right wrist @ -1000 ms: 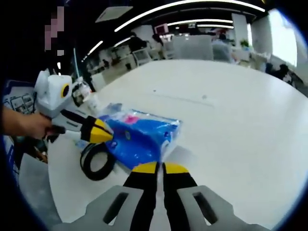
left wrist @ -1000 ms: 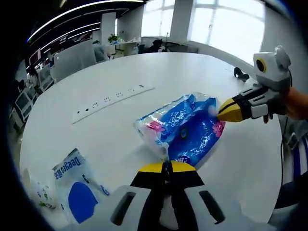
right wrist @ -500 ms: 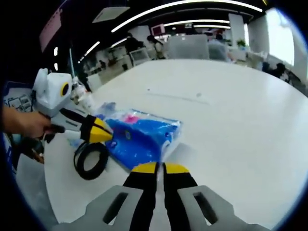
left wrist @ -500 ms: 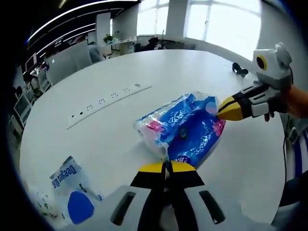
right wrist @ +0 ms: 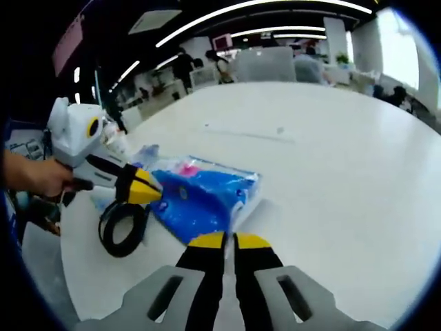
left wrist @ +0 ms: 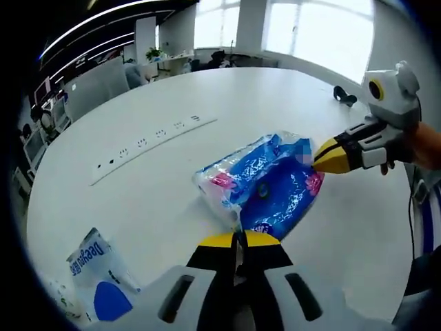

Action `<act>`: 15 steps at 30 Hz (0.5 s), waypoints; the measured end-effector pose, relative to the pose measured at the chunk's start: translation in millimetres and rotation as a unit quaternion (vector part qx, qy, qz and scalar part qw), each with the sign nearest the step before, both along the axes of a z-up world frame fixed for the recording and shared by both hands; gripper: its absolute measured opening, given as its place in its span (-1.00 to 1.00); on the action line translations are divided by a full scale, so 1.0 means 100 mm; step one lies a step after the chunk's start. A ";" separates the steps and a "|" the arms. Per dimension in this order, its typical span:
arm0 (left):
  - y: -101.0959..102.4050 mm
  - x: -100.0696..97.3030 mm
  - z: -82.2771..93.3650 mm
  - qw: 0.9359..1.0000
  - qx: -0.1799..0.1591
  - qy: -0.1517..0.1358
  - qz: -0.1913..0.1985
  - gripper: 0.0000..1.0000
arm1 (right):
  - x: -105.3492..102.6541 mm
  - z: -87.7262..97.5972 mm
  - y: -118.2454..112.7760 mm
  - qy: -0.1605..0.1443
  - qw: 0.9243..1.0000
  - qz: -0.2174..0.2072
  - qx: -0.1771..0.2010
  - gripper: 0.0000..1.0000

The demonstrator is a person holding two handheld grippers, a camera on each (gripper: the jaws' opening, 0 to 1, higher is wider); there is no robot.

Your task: Arrange the tabletop items into an orderly group along one side of the table until the central work area is clear of visible clutter.

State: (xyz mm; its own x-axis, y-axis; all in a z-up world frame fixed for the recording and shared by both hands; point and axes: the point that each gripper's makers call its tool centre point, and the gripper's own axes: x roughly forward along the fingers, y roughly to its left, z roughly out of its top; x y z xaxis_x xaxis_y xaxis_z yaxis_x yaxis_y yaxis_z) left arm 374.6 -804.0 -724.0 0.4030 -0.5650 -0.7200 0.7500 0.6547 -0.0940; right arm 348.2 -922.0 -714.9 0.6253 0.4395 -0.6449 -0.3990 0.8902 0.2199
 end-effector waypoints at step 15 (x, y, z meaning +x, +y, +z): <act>-0.02 0.03 -0.10 1.000 -0.002 0.013 0.009 -0.96 | 0.03 -0.15 -0.05 0.011 1.000 -0.008 -0.002 -0.98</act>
State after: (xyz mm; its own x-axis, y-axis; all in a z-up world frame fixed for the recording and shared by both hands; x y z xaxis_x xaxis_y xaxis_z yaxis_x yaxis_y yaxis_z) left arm 377.5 -806.5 -734.4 0.3936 -0.5604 -0.7287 0.7359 0.6671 -0.1155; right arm 351.1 -926.6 -729.9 0.6183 0.4264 -0.6602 -0.3796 0.8976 0.2242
